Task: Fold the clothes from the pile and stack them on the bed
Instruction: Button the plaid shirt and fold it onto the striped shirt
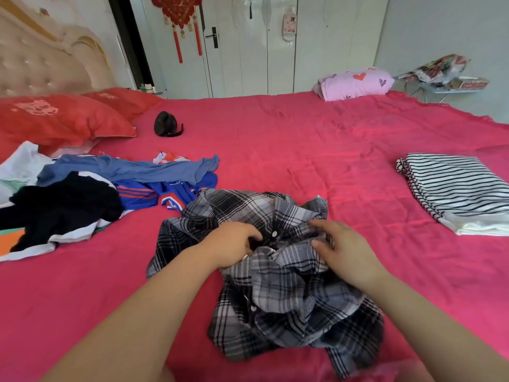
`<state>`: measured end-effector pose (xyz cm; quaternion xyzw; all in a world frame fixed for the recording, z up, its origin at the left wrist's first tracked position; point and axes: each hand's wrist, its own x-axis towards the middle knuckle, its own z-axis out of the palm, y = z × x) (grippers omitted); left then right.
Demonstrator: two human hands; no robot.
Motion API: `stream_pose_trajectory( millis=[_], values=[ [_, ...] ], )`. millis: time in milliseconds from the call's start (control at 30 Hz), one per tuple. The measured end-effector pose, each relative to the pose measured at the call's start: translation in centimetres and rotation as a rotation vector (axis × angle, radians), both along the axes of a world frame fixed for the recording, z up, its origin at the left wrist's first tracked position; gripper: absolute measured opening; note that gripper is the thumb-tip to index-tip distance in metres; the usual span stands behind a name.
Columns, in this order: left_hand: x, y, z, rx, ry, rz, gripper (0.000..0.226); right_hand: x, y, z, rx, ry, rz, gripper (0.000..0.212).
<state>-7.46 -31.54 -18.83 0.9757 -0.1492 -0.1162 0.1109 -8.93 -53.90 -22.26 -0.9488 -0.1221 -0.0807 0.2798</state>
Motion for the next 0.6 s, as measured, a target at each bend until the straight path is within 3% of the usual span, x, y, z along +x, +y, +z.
stream_pose_trajectory(
  millis=[67, 167, 300, 367, 467, 533, 600],
  values=[
    [-1.0, 0.3, -0.3, 0.062, 0.016, -0.052, 0.043, 0.8, -0.1, -0.5, -0.070, 0.071, 0.051, 0.057],
    [-1.9, 0.7, -1.0, 0.110, 0.084, -0.108, 0.039, 1.8, 1.0, -0.5, 0.016, -0.020, 0.052, 0.054],
    [-1.6, 0.2, -0.4, 0.166, -0.001, -0.085, 0.028, 4.8, 1.6, -0.3, -0.088, 0.056, -0.129, 0.069],
    [-1.1, -0.2, 0.6, 0.113, -0.109, -0.023, 0.022, 6.0, 1.3, -0.7, -0.080, 0.174, -0.141, 0.060],
    [0.3, -0.8, 1.9, -0.046, -0.253, 0.083, 0.031, 6.1, 1.4, -0.2, -0.031, 0.205, -0.094, 0.013],
    [1.4, -1.4, 2.6, -0.157, -0.288, 0.082, 0.039, 5.9, 1.5, 0.9, 0.047, 0.073, -0.079, 0.019],
    [2.5, -2.1, 3.2, -0.237, -0.229, 0.046, 0.063, 5.2, 2.0, 2.7, 0.185, -0.082, -0.022, 0.030]
  ],
)
